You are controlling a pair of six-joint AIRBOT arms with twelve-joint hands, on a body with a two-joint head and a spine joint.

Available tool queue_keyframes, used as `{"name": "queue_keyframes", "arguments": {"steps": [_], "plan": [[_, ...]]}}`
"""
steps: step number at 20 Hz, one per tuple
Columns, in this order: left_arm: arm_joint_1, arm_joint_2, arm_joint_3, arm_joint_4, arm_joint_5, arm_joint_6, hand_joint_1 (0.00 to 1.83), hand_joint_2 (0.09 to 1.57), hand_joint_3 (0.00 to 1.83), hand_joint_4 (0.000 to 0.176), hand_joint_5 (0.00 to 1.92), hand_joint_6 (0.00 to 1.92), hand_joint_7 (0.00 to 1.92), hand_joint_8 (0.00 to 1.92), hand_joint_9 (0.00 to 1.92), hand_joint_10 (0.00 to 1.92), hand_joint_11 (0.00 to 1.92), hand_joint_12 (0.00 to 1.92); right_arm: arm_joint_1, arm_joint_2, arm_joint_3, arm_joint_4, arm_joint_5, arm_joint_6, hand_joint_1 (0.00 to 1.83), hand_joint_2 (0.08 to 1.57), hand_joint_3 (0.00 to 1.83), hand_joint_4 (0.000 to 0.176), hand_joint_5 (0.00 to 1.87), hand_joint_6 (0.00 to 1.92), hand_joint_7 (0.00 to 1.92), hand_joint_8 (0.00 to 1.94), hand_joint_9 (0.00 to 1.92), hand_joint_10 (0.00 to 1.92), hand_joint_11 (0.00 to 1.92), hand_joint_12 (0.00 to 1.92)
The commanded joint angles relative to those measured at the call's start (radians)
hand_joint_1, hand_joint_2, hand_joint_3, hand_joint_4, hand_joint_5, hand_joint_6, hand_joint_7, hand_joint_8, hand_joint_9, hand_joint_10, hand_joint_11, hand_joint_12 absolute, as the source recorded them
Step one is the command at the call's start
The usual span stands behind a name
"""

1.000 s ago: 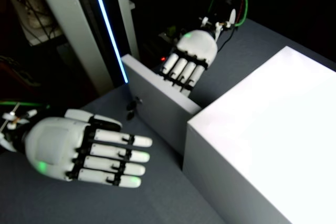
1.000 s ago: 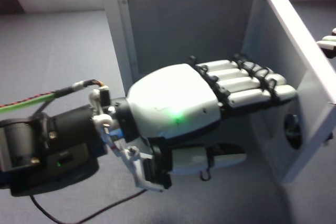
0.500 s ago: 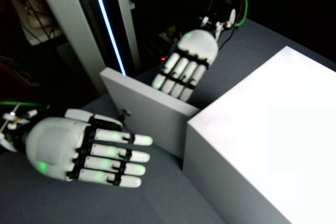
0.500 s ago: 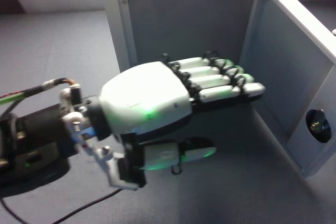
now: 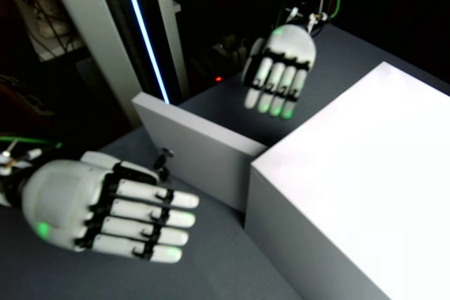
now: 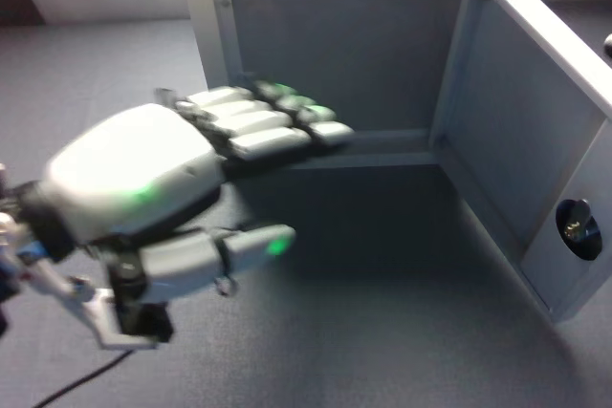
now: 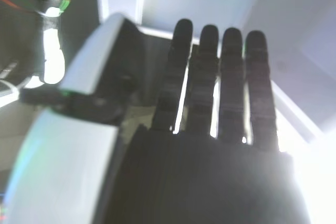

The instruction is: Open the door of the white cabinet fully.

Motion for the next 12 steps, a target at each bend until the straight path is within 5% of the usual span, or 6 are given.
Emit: {"name": "queue_keyframes", "arguments": {"steps": [1, 2, 4, 6, 8, 12], "plan": [[0.003, 0.014, -0.01, -0.024, -0.183, 0.004, 0.29, 1.51, 0.0, 0.0, 0.24, 0.0, 0.23, 0.01, 0.18, 0.0, 0.11, 0.11, 0.011, 0.009, 0.0, 0.033, 0.141, 0.004, 0.72, 1.42, 0.0, 0.0, 0.3, 0.0, 0.26, 0.0, 0.15, 0.0, 0.06, 0.06], [0.027, 0.037, -0.021, -0.054, -0.215, 0.014, 0.26, 1.5, 0.0, 0.0, 0.27, 0.0, 0.27, 0.0, 0.24, 0.0, 0.01, 0.67, 0.008, 0.011, -0.006, 0.043, 0.155, 0.004, 0.73, 1.43, 0.01, 0.0, 0.3, 0.0, 0.26, 0.0, 0.15, 0.0, 0.06, 0.06], [0.086, 0.088, -0.047, -0.134, -0.278, 0.063, 0.29, 1.5, 0.0, 0.0, 0.25, 0.0, 0.26, 0.0, 0.24, 0.0, 0.0, 0.71, 0.003, 0.014, -0.01, 0.059, 0.173, 0.004, 0.72, 1.43, 0.01, 0.0, 0.3, 0.0, 0.25, 0.0, 0.16, 0.01, 0.09, 0.07], [0.142, 0.131, -0.065, -0.214, -0.331, 0.104, 0.34, 1.46, 0.0, 0.0, 0.24, 0.0, 0.21, 0.0, 0.2, 0.0, 0.0, 0.69, 0.003, 0.016, -0.01, 0.067, 0.181, 0.004, 0.73, 1.43, 0.0, 0.0, 0.31, 0.0, 0.25, 0.0, 0.17, 0.0, 0.11, 0.09], [0.189, 0.155, -0.071, -0.294, -0.383, 0.134, 0.39, 1.49, 0.01, 0.0, 0.14, 0.0, 0.1, 0.01, 0.04, 0.02, 0.0, 0.08, 0.001, 0.017, -0.012, 0.074, 0.191, 0.004, 0.73, 1.44, 0.0, 0.0, 0.32, 0.0, 0.27, 0.0, 0.18, 0.0, 0.1, 0.11], [0.237, 0.167, -0.066, -0.411, -0.465, 0.167, 0.35, 1.44, 0.0, 0.0, 0.13, 0.0, 0.08, 0.0, 0.05, 0.0, 0.01, 0.03, 0.0, 0.019, -0.014, 0.082, 0.202, 0.004, 0.75, 1.43, 0.0, 0.0, 0.32, 0.0, 0.27, 0.0, 0.17, 0.0, 0.07, 0.12]]}}
